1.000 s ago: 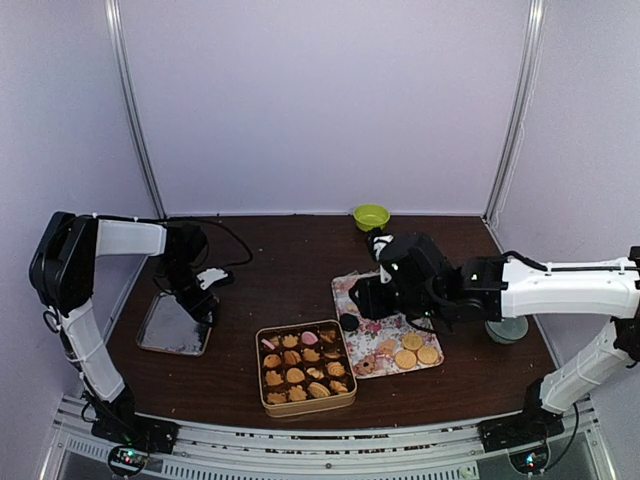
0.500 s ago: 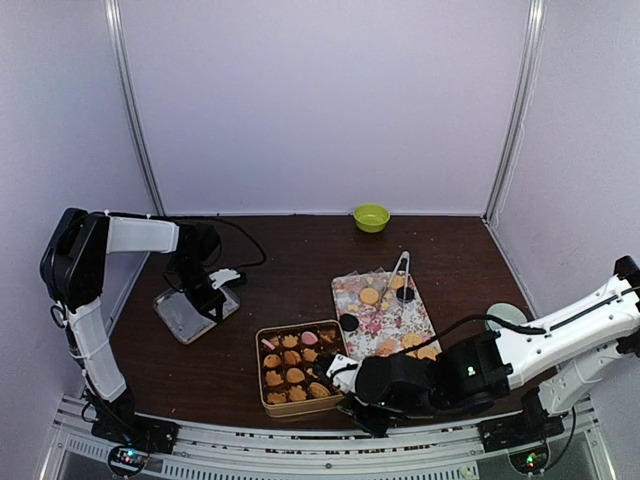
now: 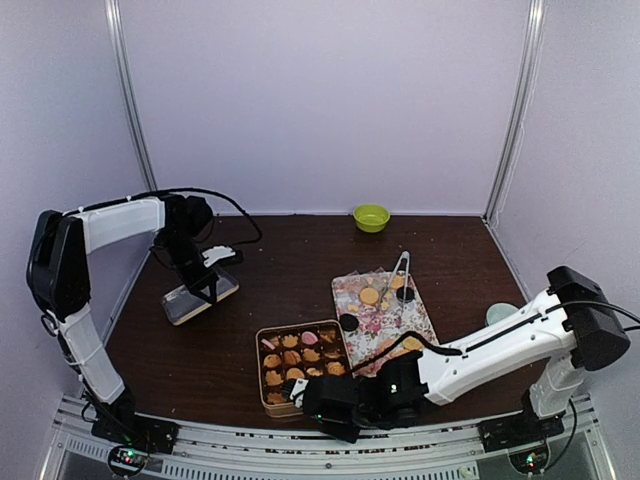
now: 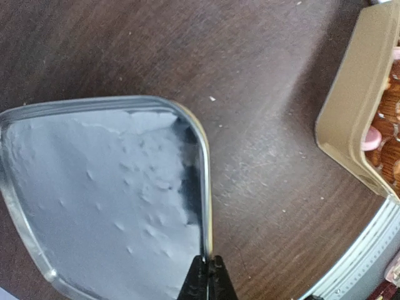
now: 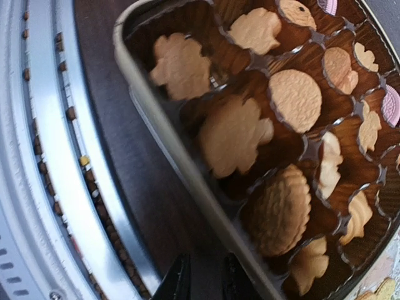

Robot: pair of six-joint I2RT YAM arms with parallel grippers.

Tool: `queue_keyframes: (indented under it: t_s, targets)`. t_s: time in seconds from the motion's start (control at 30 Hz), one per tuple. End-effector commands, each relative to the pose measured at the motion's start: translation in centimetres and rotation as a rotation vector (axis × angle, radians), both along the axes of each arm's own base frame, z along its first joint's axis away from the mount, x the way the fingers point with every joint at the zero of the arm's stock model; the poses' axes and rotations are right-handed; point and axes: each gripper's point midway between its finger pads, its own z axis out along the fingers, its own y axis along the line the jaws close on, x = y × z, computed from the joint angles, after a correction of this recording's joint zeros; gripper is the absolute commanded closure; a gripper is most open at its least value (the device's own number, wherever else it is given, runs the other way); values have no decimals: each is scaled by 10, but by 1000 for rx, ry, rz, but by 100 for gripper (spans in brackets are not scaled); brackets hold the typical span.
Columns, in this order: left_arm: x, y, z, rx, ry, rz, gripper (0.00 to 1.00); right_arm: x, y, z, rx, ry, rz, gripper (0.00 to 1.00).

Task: Pack the cookies
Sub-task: Pick up the box lid from the corner of the board, then move the packing box to the center of the board.

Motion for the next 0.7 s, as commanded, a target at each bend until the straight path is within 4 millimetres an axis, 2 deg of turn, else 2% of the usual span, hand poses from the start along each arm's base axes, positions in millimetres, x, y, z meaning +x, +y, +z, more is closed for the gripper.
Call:
queue_keyframes:
  t_s: [0.0, 0.17, 0.27, 0.37, 0.43, 0.47, 0.53, 0.6, 0.67]
  targets:
    - [-13, -9, 59, -100, -28, -69, 100, 35, 22, 12, 6, -80, -5, 81]
    - [-30, -21, 108, -215, -50, -135, 100, 73, 45, 17, 33, -109, -49, 82]
    - [-47, -27, 130, -283, -29, -189, 100, 97, 62, 29, 98, -125, -96, 82]
    - [-62, -31, 144, -332, -7, -241, 100, 119, 81, 60, 217, -148, -145, 80]
    - [-71, -32, 149, -354, 19, -271, 100, 129, 83, 94, 320, -182, -157, 75]
    - [-76, -33, 153, -373, 33, -286, 100, 132, 79, 122, 387, -218, -144, 71]
    - [-84, -36, 159, -404, 45, -307, 100, 132, 66, 163, 494, -308, -94, 57]
    - [-94, -40, 167, -430, 17, -352, 100, 132, 49, 194, 586, -388, -27, 38]
    - [-106, -47, 176, -456, -13, -412, 98, 137, 30, 215, 660, -415, 24, 17]
